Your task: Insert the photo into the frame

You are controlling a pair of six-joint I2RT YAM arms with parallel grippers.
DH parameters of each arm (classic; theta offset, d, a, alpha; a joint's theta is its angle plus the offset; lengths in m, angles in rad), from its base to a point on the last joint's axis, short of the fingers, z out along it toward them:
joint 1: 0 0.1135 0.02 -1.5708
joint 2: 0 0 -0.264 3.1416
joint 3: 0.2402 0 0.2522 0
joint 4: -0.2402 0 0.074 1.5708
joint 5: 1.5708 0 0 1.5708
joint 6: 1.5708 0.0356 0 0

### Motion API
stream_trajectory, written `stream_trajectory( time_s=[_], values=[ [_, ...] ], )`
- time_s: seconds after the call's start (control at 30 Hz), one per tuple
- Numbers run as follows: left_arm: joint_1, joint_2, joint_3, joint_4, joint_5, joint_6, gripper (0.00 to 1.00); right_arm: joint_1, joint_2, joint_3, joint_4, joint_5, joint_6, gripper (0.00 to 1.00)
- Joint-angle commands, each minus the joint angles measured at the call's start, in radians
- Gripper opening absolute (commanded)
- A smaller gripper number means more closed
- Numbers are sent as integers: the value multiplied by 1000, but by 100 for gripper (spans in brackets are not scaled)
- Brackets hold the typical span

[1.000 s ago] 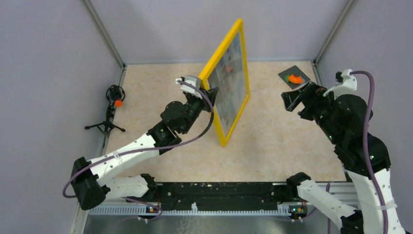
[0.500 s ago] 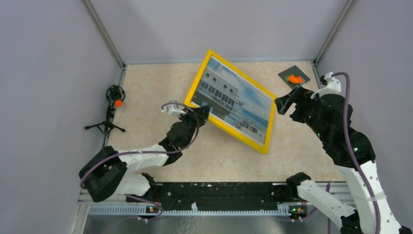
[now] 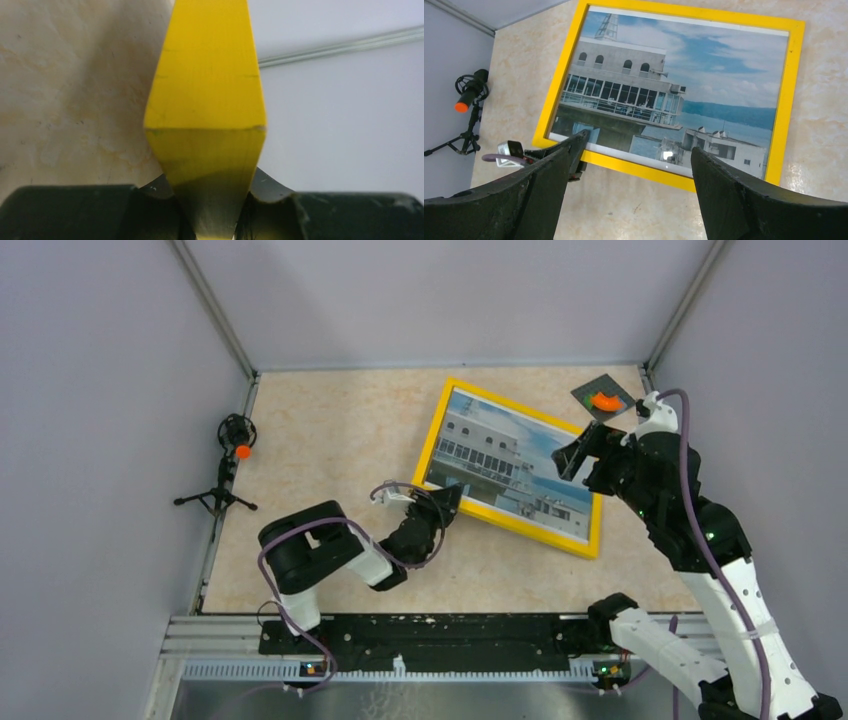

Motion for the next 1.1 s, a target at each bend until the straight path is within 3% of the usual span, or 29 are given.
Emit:
stream_trajectory(
  time_s=[0.0, 0.1, 0.2, 0.3, 0.43, 0.6, 0.8, 1.07],
  values=[
    [115, 4, 52, -32, 149, -118, 0, -5, -11, -8, 24, -14, -7, 88],
    [156, 0, 55, -72, 167, -95, 0, -5, -15, -20, 25, -13, -8, 88],
    [229, 19, 142, -272, 344, -171, 0, -6, -11, -31, 31, -12, -11, 88],
    [302, 51, 219, -348, 495, -121, 0, -5, -5, -25, 30, -16, -14, 88],
    [380, 54, 257, -512, 590, -183, 0, -5, -6, -22, 26, -13, -18, 88],
    [456, 58, 196, -397, 580, -201, 0, -5, -2, -36, 32, -8, -21, 88],
    [592, 169, 204, -242, 735, -173, 0, -5, 16, -42, 43, -20, -19, 88],
    [717, 221, 245, -287, 861, -96, 0, -5, 16, -65, 51, -11, -11, 88]
  ],
)
